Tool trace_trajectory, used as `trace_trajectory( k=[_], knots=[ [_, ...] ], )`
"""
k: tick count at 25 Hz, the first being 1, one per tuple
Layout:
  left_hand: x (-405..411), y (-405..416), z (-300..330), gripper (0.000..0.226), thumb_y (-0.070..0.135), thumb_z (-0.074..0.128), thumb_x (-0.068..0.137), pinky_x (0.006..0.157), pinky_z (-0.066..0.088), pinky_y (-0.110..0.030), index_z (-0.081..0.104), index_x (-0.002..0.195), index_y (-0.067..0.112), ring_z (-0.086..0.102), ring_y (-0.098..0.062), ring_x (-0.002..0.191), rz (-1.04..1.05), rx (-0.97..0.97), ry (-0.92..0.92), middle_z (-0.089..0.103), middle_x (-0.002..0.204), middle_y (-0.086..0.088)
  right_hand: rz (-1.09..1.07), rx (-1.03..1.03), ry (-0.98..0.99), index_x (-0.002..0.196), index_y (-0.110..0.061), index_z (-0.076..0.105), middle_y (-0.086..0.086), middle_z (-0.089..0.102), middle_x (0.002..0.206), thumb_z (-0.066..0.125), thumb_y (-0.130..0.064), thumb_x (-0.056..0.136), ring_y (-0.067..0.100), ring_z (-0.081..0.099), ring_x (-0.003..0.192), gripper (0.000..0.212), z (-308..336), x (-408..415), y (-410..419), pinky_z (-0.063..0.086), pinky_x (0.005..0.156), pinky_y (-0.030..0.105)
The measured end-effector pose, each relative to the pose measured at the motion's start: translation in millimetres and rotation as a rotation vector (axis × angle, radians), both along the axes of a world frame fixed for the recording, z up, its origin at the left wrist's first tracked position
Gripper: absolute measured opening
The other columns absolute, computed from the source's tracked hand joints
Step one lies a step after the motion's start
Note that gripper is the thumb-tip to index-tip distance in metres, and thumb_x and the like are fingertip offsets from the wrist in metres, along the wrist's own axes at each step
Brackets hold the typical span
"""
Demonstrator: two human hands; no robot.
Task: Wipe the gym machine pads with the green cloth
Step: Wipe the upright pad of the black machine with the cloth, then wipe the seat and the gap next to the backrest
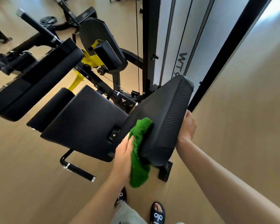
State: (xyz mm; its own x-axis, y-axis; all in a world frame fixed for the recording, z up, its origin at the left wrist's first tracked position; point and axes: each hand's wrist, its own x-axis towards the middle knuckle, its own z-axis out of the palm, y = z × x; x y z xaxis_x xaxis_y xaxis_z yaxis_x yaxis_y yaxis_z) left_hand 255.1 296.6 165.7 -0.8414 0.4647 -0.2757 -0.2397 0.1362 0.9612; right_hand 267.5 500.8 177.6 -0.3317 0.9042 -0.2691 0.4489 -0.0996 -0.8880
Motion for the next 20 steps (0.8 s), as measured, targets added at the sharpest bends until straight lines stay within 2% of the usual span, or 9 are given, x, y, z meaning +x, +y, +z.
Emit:
trace_trajectory(
  k=[2,5,9,10,12,14,16,18,20],
  knots=[
    [-28.0,9.4,-2.4,0.035,0.021,0.047,0.108,0.114,0.045,-0.033,0.063,0.138,0.022,0.061,-0.014,0.13,-0.106,-0.005,0.029,0.07,0.133,0.006,-0.019,0.009,0.007,0.077,-0.006,0.054,0.01,0.062,0.084,0.037,-0.029,0.104,0.022,0.05,0.073,0.039,-4.5,-2.8,5.8,0.04,0.064,0.038],
    [-76.2,29.4,-21.1,0.038,0.026,0.047,0.108,0.118,0.039,-0.041,0.06,0.142,0.017,0.057,-0.02,0.134,-0.155,-0.208,0.038,0.067,0.137,-0.002,-0.009,-0.023,0.049,0.075,-0.009,0.056,0.002,0.062,0.076,0.042,-0.027,0.101,0.019,0.051,0.068,0.035,-6.3,-1.5,3.7,0.039,0.056,0.033],
    [-118.6,58.0,-43.3,0.043,0.024,0.04,0.11,0.113,0.033,-0.027,0.048,0.15,0.012,0.047,-0.026,0.143,-0.262,-0.405,0.065,0.055,0.151,-0.011,-0.042,-0.311,0.171,0.061,-0.021,0.051,-0.006,0.057,0.055,0.049,-0.022,0.096,0.016,0.055,0.055,0.036,13.3,1.7,13.4,0.042,0.048,0.027],
    [-120.5,58.9,-47.4,0.043,0.024,0.039,0.11,0.108,0.031,-0.022,0.047,0.151,0.013,0.045,-0.025,0.144,-0.267,-0.399,0.07,0.053,0.153,-0.01,-0.11,-0.264,0.148,0.061,-0.02,0.05,-0.004,0.055,0.055,0.05,-0.023,0.091,0.019,0.057,0.057,0.03,27.2,-1.3,26.0,0.043,0.05,0.027],
    [-117.7,56.3,-51.5,0.044,0.028,0.04,0.109,0.099,0.028,-0.012,0.046,0.152,0.016,0.043,-0.021,0.145,-0.254,-0.351,0.062,0.051,0.155,-0.005,-0.129,0.18,0.099,0.077,-0.021,0.056,0.003,0.061,0.077,0.045,-0.032,0.085,0.023,0.061,0.079,0.017,65.5,-17.9,47.1,0.045,0.069,0.026],
    [-118.5,55.6,-51.2,0.044,0.031,0.041,0.109,0.099,0.026,-0.01,0.048,0.151,0.021,0.042,-0.016,0.144,-0.237,-0.287,0.003,0.051,0.155,0.0,0.29,0.575,0.068,0.098,-0.031,0.059,-0.007,0.065,0.098,0.038,-0.043,0.09,0.0,0.059,0.085,0.026,101.1,-51.9,40.4,0.039,0.071,0.011],
    [-115.4,54.6,-47.3,0.042,0.033,0.039,0.109,0.108,0.03,-0.018,0.053,0.148,0.024,0.046,-0.014,0.141,-0.197,-0.226,-0.1,0.053,0.153,0.002,1.019,0.663,-0.228,0.117,-0.038,0.058,-0.017,0.064,0.11,0.034,-0.045,0.095,-0.013,0.057,0.089,0.033,110.0,-87.7,2.1,0.041,0.068,0.011],
    [-119.6,44.9,-47.2,0.044,0.037,0.034,0.108,0.104,0.044,-0.026,0.061,0.139,0.023,0.058,-0.014,0.127,-0.074,-0.052,-0.339,0.062,0.144,-0.003,1.638,0.717,-0.589,0.135,-0.026,0.052,-0.003,0.061,0.13,0.035,-0.034,0.102,0.009,0.057,0.117,0.038,81.9,-107.1,-36.9,0.049,0.09,0.03],
    [-124.5,25.5,-53.9,0.048,0.034,0.026,0.108,0.095,0.054,-0.028,0.057,0.142,0.018,0.065,-0.016,0.118,0.093,0.22,-0.583,0.065,0.139,-0.009,1.889,0.701,-0.862,0.15,-0.018,0.036,0.01,0.046,0.15,0.032,-0.037,0.104,0.029,0.041,0.139,0.05,53.7,-113.7,-62.2,0.032,0.114,0.043]
  ],
)
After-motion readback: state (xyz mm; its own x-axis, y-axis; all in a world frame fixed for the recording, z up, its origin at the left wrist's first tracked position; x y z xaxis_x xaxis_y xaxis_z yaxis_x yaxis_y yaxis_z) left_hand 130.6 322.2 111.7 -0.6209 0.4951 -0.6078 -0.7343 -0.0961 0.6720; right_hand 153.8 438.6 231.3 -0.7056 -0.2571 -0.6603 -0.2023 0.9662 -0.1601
